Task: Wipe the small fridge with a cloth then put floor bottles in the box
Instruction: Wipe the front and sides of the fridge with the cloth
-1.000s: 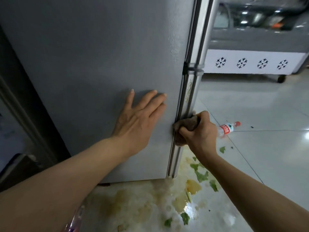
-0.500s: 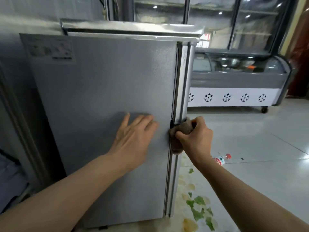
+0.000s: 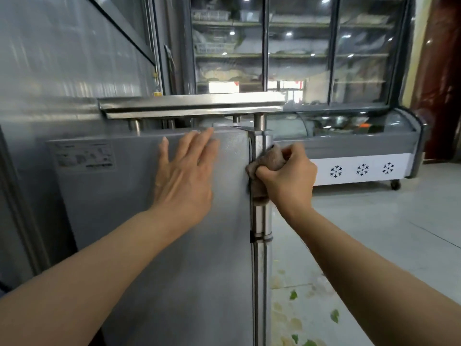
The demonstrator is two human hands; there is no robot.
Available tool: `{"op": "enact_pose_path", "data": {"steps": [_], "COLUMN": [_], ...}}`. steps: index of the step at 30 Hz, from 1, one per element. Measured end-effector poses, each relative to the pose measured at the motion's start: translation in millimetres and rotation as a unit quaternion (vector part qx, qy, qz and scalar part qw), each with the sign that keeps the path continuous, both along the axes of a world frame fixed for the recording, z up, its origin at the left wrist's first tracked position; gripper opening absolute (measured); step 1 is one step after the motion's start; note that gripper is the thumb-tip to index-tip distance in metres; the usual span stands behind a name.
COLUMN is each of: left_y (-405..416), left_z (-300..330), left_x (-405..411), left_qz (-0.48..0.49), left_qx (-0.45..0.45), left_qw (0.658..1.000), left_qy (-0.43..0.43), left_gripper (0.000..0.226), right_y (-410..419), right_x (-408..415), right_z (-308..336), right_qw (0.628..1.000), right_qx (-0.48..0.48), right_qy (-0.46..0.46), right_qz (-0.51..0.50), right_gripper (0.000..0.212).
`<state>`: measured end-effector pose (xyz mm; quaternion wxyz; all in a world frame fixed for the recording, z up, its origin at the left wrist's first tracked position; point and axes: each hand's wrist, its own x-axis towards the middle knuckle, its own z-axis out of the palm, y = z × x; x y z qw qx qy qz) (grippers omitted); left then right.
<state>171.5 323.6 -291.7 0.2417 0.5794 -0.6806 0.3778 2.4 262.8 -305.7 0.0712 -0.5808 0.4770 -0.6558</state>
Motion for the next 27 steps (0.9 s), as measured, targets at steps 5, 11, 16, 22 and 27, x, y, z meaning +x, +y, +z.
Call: {"op": "enact_pose_path", "data": {"steps": [5, 11, 16, 22, 27], "left_y": [-12.8, -14.9, -15.6, -15.3, -12.6], "left_z": [25.8, 30.7, 35.8, 50.1, 69.9], "left_x": [11.3, 10.1, 12.2, 13.3, 6.1], "left_qz": [0.046, 0.024, 0.004, -0.011, -0.005], "left_qx": [0.039, 0.017, 0.013, -0.001, 0.057], "left_qw": [0.998, 0.999, 1.000, 1.000, 0.998], "left_qy": [0.017, 0.027, 0.027, 0.026, 0.015], "left_gripper": [0.078, 0.059, 0.050, 0.033, 0.021], "right_y": [-0.8, -4.6, -4.1, -3.8, -0.3], "right_x": [-2.2, -5.9, -12.3, -12.3, -14.3], "right_z": [44.7, 59.5, 73.6, 79.8, 85.4], "right_qw": [1.000, 0.990, 0.962, 0.973, 0.978], "right_qx": [-0.010, -0.018, -0.033, -0.032, 0.034], "right_qy": [0.017, 0.131, 0.269, 0.226, 0.196], "right_qz": [0.017, 0.050, 0.014, 0.020, 0.064], "right_gripper": [0.041, 0.028, 0.020, 0.010, 0.011]}}
